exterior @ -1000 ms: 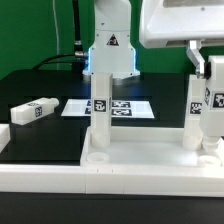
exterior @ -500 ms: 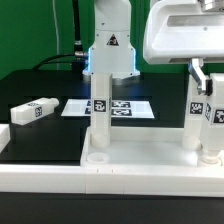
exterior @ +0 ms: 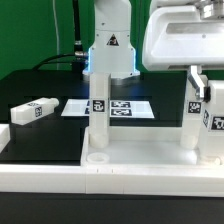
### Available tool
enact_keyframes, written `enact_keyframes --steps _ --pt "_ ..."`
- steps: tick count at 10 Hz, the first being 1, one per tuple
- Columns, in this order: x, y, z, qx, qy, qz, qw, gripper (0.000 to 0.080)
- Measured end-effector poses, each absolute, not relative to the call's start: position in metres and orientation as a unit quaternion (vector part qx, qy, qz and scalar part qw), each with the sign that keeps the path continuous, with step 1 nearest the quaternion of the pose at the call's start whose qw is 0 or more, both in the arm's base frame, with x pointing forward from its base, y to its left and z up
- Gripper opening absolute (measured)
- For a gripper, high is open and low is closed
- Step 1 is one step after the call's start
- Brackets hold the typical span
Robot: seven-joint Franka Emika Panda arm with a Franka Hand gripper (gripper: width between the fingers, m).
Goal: Assemble desk
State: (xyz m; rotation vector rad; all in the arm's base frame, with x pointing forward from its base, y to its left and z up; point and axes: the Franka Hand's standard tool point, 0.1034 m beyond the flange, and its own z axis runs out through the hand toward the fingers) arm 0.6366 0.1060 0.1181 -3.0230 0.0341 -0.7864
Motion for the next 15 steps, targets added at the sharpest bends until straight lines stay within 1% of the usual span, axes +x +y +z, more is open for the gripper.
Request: enact_keyframes --steps 1,6,7,8,9,10,11,13,14,15 --pt "0.637 0.106 0.116 -0.967 0.010 -0.255 0.008 0.0291" --pt "0.639 0.105 0.115 -0.963 0.009 -0.271 0.005 0.0291" --pt "0.639 0.105 0.115 -0.963 0.009 -0.271 0.005 0.0484" --pt "0.639 0.105 0.115 -0.963 0.009 -0.271 0.005 0.0484" --pt "0.639 0.105 0.116 -0.963 0.009 -0.271 0.005 0.0618" --pt "0.640 0.103 0.118 -0.962 0.010 -0.272 0.005 0.0642" --pt "0.641 0.103 0.123 -0.962 0.011 -0.271 0.006 0.0642" --pt "0.643 0.102 0.142 -0.966 0.014 -0.258 0.014 0.0648" --pt "0.646 0.099 0.148 -0.967 0.013 -0.255 0.015 0.0649" --pt "0.645 0.099 0.146 -0.968 0.014 -0.250 0.015 0.0649"
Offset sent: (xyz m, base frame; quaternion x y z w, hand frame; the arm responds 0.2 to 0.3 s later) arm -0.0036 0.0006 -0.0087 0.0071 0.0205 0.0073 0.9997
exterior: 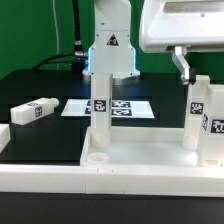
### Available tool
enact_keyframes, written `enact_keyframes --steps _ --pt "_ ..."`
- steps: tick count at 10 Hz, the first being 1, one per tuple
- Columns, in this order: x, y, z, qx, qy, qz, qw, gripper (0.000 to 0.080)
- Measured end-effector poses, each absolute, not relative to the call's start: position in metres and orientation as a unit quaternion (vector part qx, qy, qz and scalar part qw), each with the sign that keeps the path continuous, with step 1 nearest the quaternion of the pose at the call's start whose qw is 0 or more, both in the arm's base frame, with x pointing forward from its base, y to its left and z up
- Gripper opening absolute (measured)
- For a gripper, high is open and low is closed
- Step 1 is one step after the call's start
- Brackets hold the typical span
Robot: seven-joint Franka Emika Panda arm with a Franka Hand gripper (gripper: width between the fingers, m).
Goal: Assemble desk
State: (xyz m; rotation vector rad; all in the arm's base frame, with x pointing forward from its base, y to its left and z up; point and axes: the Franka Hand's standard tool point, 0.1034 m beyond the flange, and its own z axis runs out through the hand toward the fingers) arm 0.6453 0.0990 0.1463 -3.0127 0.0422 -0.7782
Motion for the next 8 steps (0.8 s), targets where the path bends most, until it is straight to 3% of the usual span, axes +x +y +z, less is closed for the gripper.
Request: enact_keyframes --steps 2,8 --pt "0.641 0.100 0.142 -0.974 0.014 -0.224 0.017 0.0649" --pt "0.630 0.104 0.140 -0.999 0.022 0.002 0.035 0.0649"
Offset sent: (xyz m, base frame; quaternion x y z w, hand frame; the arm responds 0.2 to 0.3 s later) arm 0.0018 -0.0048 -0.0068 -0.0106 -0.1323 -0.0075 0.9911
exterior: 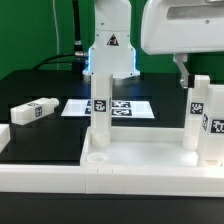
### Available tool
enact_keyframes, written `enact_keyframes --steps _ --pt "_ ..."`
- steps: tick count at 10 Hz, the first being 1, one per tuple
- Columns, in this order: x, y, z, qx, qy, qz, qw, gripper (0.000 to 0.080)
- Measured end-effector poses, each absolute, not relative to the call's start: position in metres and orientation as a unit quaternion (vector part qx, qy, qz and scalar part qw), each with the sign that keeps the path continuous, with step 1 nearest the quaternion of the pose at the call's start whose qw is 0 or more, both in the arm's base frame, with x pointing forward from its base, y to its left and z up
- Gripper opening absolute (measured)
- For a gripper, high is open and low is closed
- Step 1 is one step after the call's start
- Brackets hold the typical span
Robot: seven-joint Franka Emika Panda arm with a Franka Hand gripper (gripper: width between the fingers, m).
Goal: Assemble desk
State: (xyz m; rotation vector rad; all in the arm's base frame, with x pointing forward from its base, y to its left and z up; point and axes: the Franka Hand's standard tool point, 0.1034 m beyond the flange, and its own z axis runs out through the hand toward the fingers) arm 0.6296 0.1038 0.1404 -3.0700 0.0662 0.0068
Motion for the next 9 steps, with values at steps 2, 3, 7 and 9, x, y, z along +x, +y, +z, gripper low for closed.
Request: enact_keyframes --steps 2,3,7,9 --pt "0.639 0.105 0.141 -0.999 0.021 -0.013 0.034 0.0649" --pt "0.641 0.103 0.138 -0.999 0.022 -0.012 0.033 0.0649" --pt "0.644 0.094 0.128 -0.999 0.023 -0.014 0.029 0.0649" --pt "0.644 0.095 0.127 -0.999 0.026 -0.013 0.029 0.0523"
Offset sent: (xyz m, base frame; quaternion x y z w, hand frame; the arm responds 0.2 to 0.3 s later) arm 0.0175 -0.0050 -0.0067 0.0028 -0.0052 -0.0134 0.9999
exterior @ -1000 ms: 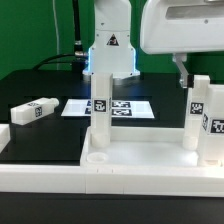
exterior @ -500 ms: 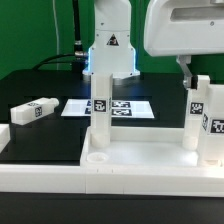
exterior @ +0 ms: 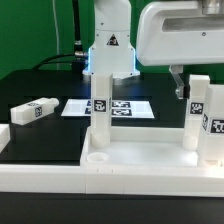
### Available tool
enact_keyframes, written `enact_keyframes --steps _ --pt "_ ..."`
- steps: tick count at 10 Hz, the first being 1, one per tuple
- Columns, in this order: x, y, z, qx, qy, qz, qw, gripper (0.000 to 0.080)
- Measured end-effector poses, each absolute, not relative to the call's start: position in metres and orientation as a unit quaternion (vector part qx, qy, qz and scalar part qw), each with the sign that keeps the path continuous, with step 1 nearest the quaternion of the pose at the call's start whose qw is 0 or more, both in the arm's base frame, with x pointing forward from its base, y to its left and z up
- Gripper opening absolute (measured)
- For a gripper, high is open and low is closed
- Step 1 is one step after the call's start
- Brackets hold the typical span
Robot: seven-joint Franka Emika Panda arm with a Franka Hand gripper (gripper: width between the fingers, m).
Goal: Assemble desk
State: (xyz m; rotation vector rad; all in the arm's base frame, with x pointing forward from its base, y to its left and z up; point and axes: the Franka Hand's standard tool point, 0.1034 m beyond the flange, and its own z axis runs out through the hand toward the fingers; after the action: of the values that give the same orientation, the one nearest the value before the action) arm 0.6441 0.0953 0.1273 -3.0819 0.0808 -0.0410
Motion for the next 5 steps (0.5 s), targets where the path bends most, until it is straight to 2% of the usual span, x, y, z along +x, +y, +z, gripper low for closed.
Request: enact_keyframes --steps 1,2,3,5 --pt "0.6441 0.0949 0.1272 -0.999 0.027 -0.013 0.029 0.0388" --pt "0.6441 0.0946 0.1272 -0.999 0.027 -0.013 0.029 0.0388" --pt "0.6442 0.0946 0.1273 -0.999 0.027 -0.013 0.029 0.0290" --pt "0.6442 0.0944 0.1273 -0.998 0.047 -0.013 0.029 0.0290"
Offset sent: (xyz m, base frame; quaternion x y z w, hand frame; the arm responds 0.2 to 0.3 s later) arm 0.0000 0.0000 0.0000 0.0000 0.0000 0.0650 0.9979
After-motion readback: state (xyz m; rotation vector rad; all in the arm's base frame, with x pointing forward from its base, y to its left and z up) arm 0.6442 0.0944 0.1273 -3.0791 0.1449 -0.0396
